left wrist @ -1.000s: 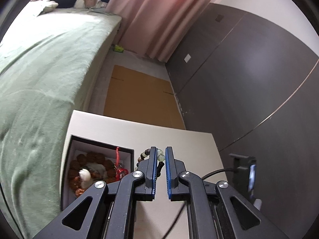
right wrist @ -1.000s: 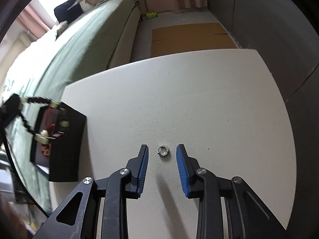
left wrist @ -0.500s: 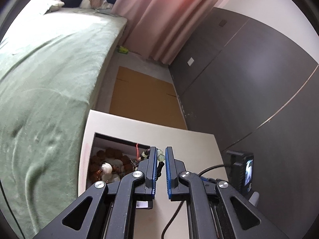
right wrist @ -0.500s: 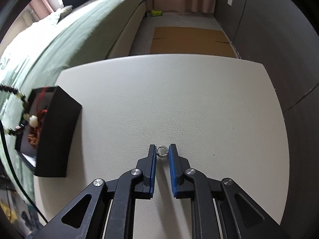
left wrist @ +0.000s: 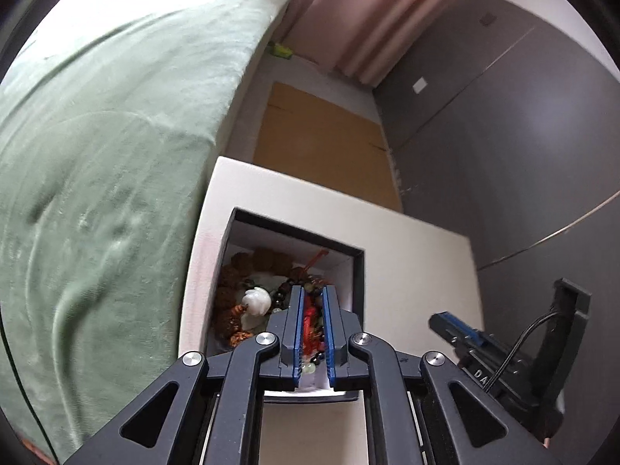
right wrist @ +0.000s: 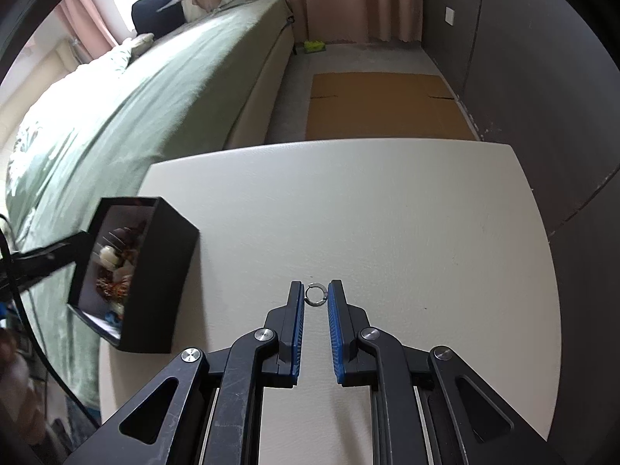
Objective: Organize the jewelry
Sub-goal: 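Carry the bead bracelet and silver ring over the black box and open both tools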
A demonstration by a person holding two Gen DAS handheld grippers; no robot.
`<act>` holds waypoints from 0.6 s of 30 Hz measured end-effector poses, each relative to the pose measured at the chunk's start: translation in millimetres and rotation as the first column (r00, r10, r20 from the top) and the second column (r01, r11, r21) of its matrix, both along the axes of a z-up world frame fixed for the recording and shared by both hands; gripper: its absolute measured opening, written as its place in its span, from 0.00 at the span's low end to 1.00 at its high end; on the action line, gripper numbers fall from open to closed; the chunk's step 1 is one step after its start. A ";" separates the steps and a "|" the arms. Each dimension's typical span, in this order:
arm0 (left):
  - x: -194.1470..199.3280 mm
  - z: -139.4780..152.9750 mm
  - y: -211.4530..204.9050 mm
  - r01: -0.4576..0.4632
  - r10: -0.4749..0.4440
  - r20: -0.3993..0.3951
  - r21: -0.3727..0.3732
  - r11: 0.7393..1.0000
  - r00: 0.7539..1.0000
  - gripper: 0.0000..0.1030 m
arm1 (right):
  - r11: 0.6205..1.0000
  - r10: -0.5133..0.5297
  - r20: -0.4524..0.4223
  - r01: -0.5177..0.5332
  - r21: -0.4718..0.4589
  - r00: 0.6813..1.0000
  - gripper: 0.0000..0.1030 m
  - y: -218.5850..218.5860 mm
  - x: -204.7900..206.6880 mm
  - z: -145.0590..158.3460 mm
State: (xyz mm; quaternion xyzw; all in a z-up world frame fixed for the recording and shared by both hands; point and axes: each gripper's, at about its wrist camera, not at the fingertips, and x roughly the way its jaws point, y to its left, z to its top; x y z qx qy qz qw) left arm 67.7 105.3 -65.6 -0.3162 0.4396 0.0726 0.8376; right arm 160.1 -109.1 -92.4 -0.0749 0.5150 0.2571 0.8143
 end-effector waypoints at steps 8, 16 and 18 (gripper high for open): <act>-17.1 20.9 10.9 -0.064 0.060 0.086 0.047 0.997 0.994 0.59 | 0.993 0.027 0.019 -0.029 0.111 0.999 0.14 18.9 -10.0 19.3; -27.4 27.4 32.4 -0.131 0.126 0.103 0.037 0.991 0.987 0.59 | 0.945 0.124 0.021 -0.125 0.303 0.992 0.14 51.7 -28.2 35.1; -31.6 28.8 40.4 -0.153 0.149 0.109 0.031 0.988 0.983 0.59 | 0.931 0.147 0.017 -0.144 0.336 0.989 0.14 61.5 -31.9 35.4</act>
